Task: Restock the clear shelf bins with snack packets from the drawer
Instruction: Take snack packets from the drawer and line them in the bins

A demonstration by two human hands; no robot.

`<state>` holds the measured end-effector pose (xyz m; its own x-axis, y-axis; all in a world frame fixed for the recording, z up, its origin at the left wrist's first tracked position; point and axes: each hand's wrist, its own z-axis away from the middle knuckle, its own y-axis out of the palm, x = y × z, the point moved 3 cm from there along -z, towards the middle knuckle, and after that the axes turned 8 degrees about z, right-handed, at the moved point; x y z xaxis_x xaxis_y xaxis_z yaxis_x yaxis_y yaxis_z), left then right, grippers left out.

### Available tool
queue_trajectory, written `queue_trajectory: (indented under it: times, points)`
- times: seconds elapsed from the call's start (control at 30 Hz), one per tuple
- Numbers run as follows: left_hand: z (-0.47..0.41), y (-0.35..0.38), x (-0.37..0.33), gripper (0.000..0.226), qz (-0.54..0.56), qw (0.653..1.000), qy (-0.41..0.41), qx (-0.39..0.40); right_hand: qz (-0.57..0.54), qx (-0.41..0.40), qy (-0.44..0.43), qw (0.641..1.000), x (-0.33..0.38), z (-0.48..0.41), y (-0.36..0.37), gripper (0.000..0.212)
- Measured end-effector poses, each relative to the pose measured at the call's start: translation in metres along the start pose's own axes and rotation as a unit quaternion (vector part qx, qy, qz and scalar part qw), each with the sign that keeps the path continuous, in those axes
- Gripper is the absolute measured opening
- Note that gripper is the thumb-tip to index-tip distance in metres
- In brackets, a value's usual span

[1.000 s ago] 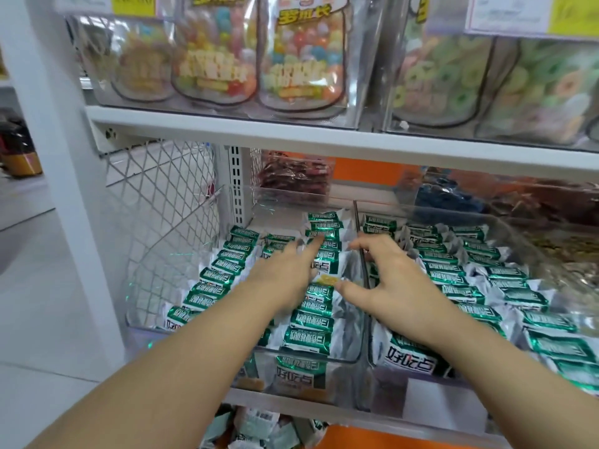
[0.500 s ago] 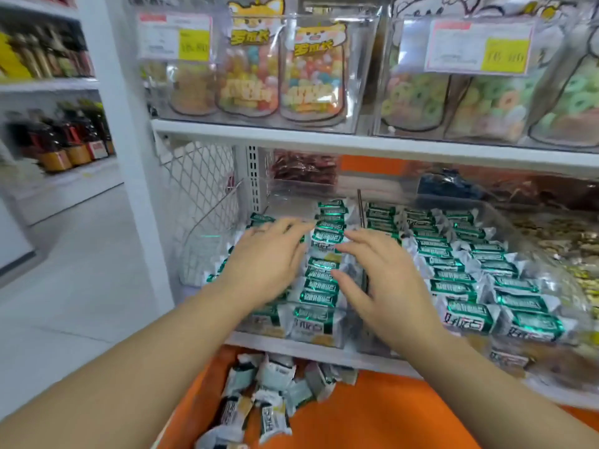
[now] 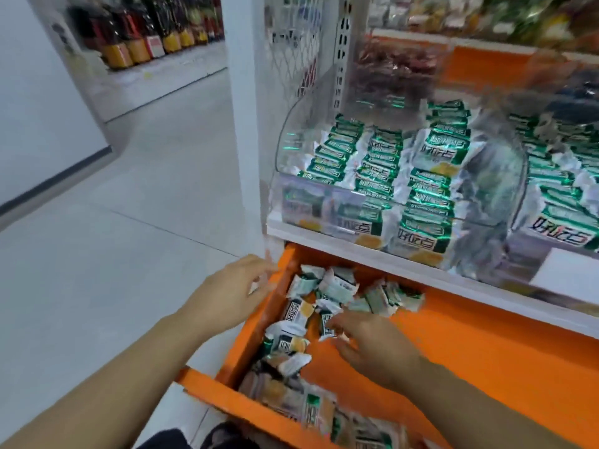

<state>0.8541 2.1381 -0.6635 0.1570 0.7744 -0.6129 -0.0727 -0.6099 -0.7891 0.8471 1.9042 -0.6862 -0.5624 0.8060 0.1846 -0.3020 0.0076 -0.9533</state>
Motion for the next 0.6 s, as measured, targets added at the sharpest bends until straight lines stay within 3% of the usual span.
queue_trajectory:
  times: [0.13, 0.27, 0.47, 0.6]
  points:
    - [-0.002, 0.016, 0.01, 0.044, 0.061, 0.995, -0.03, 0.066, -0.041, 0.121, -0.013, 0.992, 0.01, -0.025, 0.039, 0.054]
    - [-0.001, 0.02, 0.018, 0.041, 0.11, 0.992, -0.035, 0.048, -0.041, 0.156, -0.064, 0.985, 0.023, -0.047, 0.063, 0.059]
    - [0.002, 0.023, 0.021, 0.041, 0.21, 0.976, -0.048, 0.026, -0.131, 0.068, -0.092, 0.985, 0.024, -0.063, 0.075, 0.042]
    - [0.003, 0.026, 0.025, 0.042, 0.241, 0.969, -0.054, 0.015, -0.169, 0.008, -0.06, 0.984, 0.004, -0.061, 0.075, 0.032]
